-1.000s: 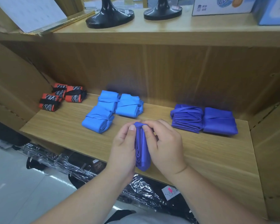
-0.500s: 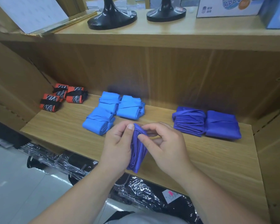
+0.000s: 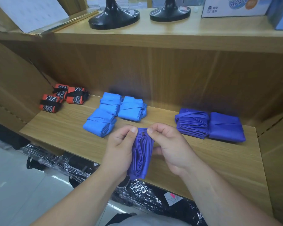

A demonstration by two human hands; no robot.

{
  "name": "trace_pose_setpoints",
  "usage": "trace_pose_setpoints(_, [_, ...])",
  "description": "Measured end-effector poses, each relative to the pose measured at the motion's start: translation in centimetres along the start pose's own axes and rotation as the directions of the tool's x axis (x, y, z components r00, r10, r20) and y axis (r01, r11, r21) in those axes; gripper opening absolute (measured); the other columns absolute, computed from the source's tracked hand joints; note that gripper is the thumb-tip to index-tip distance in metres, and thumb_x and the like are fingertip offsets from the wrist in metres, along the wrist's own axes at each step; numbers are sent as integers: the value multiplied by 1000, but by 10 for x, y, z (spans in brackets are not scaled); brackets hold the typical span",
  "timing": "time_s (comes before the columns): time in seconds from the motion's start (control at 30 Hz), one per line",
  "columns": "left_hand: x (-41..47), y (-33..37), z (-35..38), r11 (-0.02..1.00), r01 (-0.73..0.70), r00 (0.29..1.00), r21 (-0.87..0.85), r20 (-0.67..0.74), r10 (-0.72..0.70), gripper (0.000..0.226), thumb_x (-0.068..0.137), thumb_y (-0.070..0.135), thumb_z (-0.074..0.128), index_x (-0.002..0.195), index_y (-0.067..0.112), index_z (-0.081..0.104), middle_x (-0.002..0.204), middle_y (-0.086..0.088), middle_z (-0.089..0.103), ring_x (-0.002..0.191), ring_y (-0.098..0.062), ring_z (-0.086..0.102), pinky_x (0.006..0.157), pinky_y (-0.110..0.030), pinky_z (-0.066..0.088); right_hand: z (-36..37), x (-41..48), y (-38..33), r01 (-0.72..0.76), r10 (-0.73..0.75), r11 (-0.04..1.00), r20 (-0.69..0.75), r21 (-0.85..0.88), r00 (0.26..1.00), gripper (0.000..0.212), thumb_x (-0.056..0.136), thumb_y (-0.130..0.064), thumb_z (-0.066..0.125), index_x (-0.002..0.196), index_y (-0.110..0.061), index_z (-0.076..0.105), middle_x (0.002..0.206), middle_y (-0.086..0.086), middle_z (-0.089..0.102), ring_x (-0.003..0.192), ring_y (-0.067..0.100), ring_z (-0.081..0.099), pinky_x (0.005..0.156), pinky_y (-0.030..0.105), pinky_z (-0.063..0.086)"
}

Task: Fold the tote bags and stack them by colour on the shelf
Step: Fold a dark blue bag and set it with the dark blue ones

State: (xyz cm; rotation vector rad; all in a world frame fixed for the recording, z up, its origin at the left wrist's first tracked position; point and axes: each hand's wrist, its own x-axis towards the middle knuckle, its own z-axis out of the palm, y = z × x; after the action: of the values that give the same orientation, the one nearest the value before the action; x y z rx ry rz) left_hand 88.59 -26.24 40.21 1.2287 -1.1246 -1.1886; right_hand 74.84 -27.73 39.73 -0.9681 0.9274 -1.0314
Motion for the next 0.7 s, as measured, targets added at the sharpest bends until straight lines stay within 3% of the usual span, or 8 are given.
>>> trace_pose_setpoints(0.07, [2, -4, 0, 998, -24, 1000, 61, -16, 25, 23, 91, 37, 58, 79, 23, 72, 75, -2, 66, 71, -15, 59, 69, -38, 49, -1, 2, 1, 11, -11, 1000, -26, 12, 1000, 21, 103, -12, 54, 84, -11, 63, 79, 4, 69, 75, 17, 62, 69, 38, 53])
trace_pose_setpoints(0.13, [8, -11, -1, 962, -96, 992, 257, -49, 113, 22, 88, 48, 60, 89, 28, 70, 87, 2, 69, 83, -16, 65, 80, -40, 52, 1, 5, 8, 48, -46, 999, -119, 12, 992, 20, 101, -18, 58, 86, -6, 61, 82, 11, 65, 79, 25, 57, 72, 42, 49])
trace_pose_setpoints(0.2, [11, -14, 1, 930, -70, 992, 360, -75, 104, 23, 90, 52, 58, 96, 32, 68, 95, 5, 69, 93, -15, 66, 85, -41, 53, 3, 6, 14, 89, -88, 996, -177, -3, 980, 21, 96, -26, 59, 84, -9, 62, 82, 13, 64, 78, 25, 55, 73, 44, 46])
trace_pose_setpoints(0.27, [9, -11, 6, 954, -15, 997, 301, -69, 38, 17, 100, 39, 57, 94, 28, 69, 86, 10, 70, 82, -7, 65, 77, -33, 50, 2, 4, 16, 115, -117, 993, -202, -24, 972, 19, 99, -20, 61, 82, -14, 66, 78, 7, 66, 75, 20, 57, 74, 43, 47])
trace_pose_setpoints(0.37, [3, -3, 7, 969, -17, 997, 247, -67, 35, 29, 105, 23, 51, 90, 19, 75, 72, 7, 69, 68, -7, 61, 68, -27, 47, -3, 0, 13, 142, -155, 986, -159, -87, 975, 7, 91, -10, 74, 88, -14, 69, 81, 1, 71, 78, 16, 64, 78, 39, 54])
trace_pose_setpoints(0.5, [2, -2, 5, 979, -25, 995, 202, -92, 44, 34, 106, 18, 49, 85, 15, 76, 65, 7, 66, 63, -8, 57, 61, -26, 45, -9, -3, 8, 163, -177, 976, -85, -143, 981, 20, 80, -3, 82, 90, -16, 70, 85, 1, 76, 83, 17, 70, 80, 31, 59])
trace_pose_setpoints(0.6, [1, -4, 2, 978, -39, 995, 205, -80, 56, 31, 105, 18, 51, 87, 11, 75, 71, 1, 66, 66, -13, 57, 64, -32, 45, -12, -7, 5, 177, -187, 973, -54, -147, 981, 20, 85, 1, 76, 89, -18, 71, 77, -10, 73, 77, 10, 68, 73, 22, 55])
trace_pose_setpoints(0.7, [2, -8, -2, 973, -46, 996, 224, -70, 63, 29, 103, 21, 55, 83, 13, 74, 77, -3, 68, 73, -15, 61, 72, -39, 48, -16, -9, 6, 154, -158, 981, -25, -121, 987, 19, 89, 3, 71, 89, -16, 69, 75, -10, 69, 76, 10, 66, 72, 23, 53])
